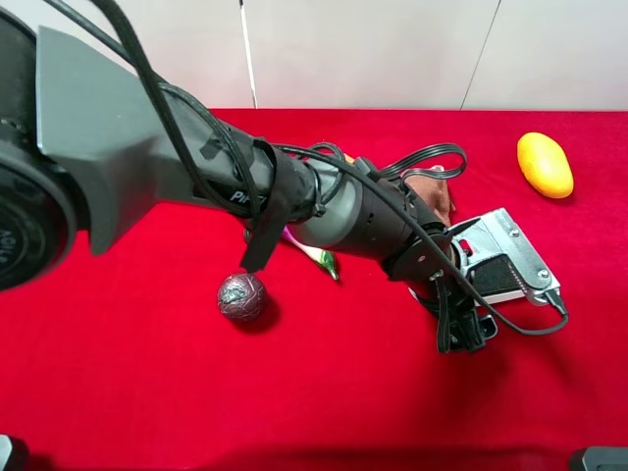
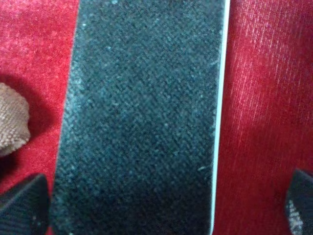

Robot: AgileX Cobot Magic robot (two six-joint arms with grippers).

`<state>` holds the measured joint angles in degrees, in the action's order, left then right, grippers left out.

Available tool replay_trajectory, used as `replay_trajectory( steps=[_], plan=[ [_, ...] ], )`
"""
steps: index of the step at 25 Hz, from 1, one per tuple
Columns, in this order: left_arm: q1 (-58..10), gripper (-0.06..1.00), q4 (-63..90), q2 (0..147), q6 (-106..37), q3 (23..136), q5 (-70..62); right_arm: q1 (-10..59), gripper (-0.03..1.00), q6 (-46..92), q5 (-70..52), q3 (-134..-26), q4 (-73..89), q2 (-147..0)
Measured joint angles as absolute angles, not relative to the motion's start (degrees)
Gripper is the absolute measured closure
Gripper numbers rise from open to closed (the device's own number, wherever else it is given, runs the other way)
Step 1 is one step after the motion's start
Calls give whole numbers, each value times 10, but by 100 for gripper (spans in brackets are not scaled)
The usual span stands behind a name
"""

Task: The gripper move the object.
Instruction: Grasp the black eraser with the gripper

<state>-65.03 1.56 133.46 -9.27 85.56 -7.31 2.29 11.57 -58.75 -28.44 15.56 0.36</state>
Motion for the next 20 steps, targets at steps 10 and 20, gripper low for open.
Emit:
replay_trajectory(
  steps=[10,20],
  plan=[
    [-650,32,15,1335,-94,856,-62,23,34,116,-587,-284,156,4],
    [-650,32,15,1335,-94,856,-62,23,34,116,-587,-284,156,4]
  ],
)
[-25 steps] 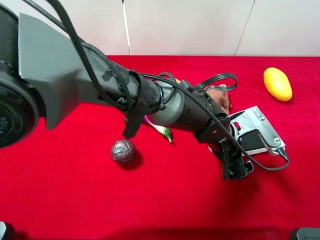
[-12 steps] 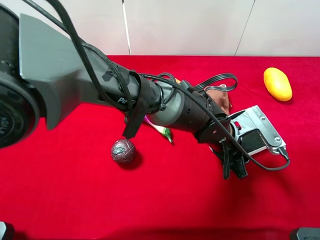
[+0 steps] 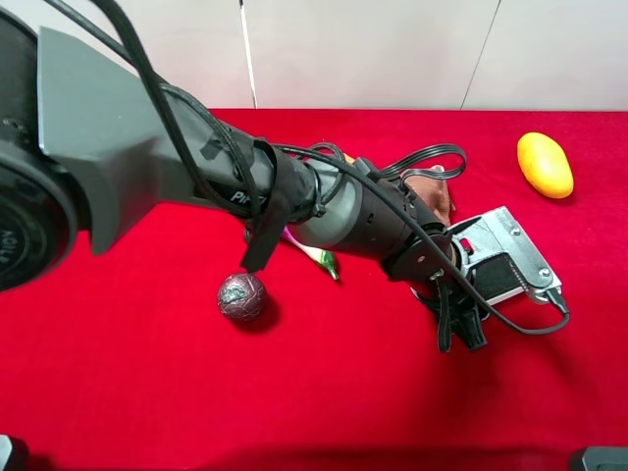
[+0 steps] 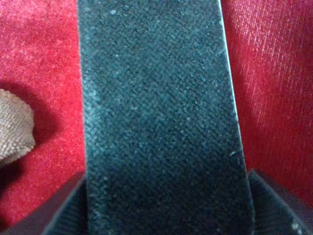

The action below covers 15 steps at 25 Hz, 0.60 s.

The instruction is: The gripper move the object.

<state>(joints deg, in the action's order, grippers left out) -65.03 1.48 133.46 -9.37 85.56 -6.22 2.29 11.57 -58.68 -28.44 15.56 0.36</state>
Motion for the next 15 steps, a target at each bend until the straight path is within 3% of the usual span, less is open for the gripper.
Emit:
replay_trajectory(
  steps=[15],
  plan=[
    [-650,32,-23,1303,-94,856,-77,23,34,116,-587,-284,156,4]
  ],
)
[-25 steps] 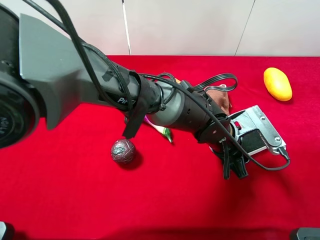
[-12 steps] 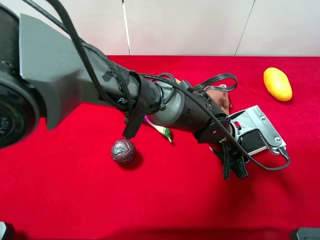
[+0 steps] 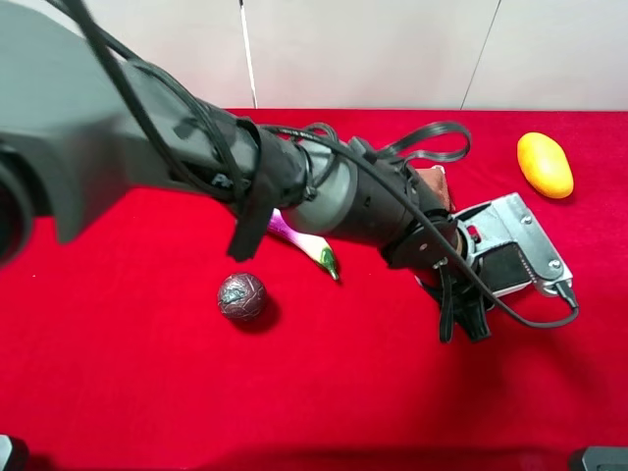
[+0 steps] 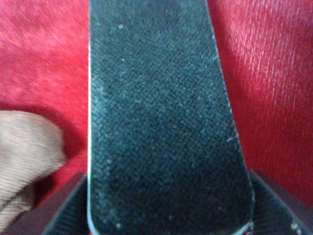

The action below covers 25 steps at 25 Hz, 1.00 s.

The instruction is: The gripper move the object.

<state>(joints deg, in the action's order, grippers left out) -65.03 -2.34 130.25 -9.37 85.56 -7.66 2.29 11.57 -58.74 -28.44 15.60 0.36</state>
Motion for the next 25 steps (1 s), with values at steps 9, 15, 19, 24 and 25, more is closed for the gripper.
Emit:
replay_trajectory(
  steps=[9,15,19,24,25],
  plan=[
    [-650,32,-45,1275,-94,856,-85,23,34,116,-587,-284,156,4],
    [-646,32,-78,1246,-94,856,-89,23,34,116,-587,-284,156,4],
    [-637,32,-94,1232,-94,856,-92,23,34,116,-585,-284,156,4],
    [-630,32,-120,1220,-94,856,-94,23,34,116,-585,-284,156,4],
    [-629,32,-124,1215,-94,856,-95,23,34,116,-585,-284,156,4]
  ],
)
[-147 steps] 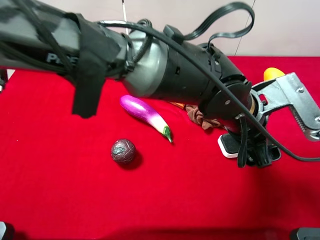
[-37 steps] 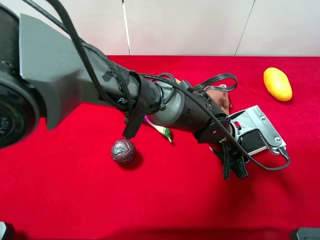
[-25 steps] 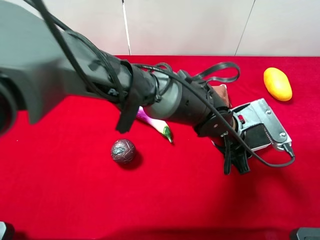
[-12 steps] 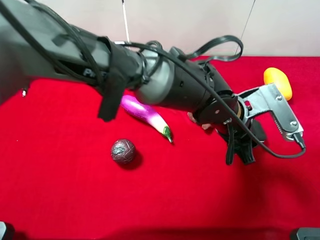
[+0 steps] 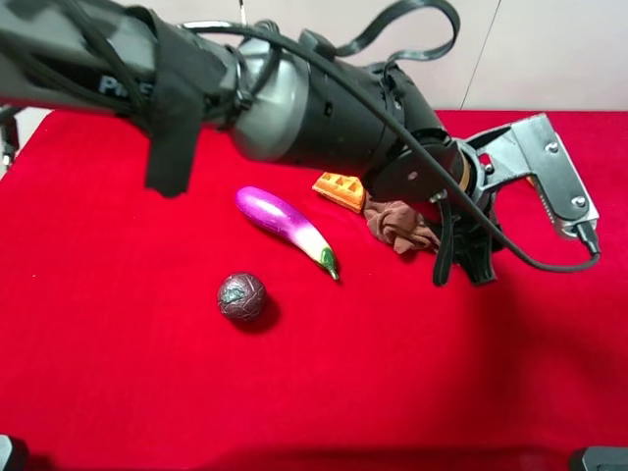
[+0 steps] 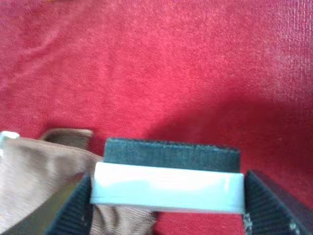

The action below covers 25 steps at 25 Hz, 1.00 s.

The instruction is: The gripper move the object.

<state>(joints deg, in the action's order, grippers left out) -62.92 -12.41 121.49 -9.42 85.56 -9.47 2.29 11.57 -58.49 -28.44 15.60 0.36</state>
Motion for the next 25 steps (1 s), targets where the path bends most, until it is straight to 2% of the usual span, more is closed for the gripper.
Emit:
replay_trajectory(
  steps=[15,25],
  plan=[
    [-596,32,-172,1148,-95,856,-125,23,34,116,-585,-284,156,4],
    [-548,32,-184,1110,-95,856,-174,23,34,116,-585,-284,156,4]
  ],
)
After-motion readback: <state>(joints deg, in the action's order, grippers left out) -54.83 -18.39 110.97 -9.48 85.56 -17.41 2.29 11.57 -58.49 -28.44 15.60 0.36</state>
